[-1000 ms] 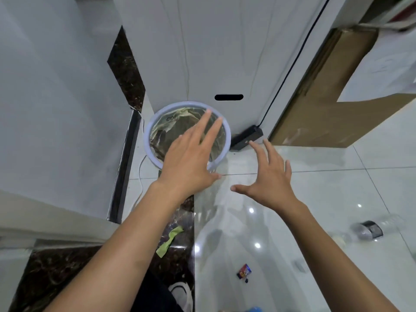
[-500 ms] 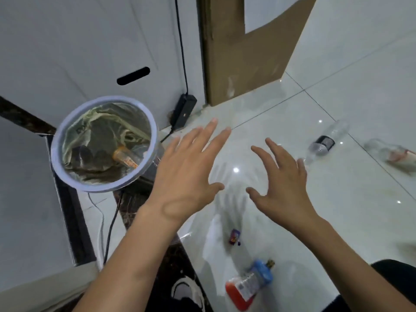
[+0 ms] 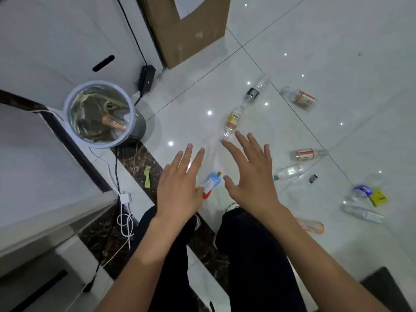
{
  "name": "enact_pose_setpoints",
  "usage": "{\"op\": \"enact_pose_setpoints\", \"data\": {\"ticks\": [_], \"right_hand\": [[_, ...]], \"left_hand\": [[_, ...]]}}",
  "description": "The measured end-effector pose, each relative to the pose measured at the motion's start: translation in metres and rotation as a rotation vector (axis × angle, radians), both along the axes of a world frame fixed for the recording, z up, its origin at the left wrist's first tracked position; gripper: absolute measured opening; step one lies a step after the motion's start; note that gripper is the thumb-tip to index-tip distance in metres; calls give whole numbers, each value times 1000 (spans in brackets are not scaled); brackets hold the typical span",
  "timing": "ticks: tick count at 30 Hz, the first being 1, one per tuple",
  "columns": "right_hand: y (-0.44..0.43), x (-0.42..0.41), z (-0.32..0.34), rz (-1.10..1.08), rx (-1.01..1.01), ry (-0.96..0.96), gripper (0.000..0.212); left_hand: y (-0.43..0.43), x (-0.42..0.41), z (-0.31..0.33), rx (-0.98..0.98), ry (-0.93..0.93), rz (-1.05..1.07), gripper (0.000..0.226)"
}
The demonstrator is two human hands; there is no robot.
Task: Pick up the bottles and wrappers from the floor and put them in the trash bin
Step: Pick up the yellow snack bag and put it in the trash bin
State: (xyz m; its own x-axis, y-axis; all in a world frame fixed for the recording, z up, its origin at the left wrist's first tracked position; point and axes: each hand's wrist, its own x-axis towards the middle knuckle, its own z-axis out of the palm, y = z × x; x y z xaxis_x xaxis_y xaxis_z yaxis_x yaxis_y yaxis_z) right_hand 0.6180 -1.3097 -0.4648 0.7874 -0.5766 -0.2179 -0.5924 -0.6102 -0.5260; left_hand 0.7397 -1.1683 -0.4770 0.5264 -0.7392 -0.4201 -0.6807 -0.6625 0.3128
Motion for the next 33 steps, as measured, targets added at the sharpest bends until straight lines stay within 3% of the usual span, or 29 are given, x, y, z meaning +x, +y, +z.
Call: {"op": "enact_pose_setpoints", "data": {"ticks": [3,7,12,22,33], "right_hand": [[7,-35,88,-23,23,59,81],[15,-63,197,-81,3,52,91],[17,-91,284,-144,-7,45,97],[29,-99,356,-384,-211,31,92],[99,-125,375,-904,-155,62,89]], "left_hand": [[-5,-24,106,-35,17,-32,95],[-8,-44,226,-49,4,-103,94],[-2,-61,315,-64,-48,-194,79],[-36,-33,381,-195,-155,-467,85],[-77,-40,396,-357,-86,-921,88]]}}
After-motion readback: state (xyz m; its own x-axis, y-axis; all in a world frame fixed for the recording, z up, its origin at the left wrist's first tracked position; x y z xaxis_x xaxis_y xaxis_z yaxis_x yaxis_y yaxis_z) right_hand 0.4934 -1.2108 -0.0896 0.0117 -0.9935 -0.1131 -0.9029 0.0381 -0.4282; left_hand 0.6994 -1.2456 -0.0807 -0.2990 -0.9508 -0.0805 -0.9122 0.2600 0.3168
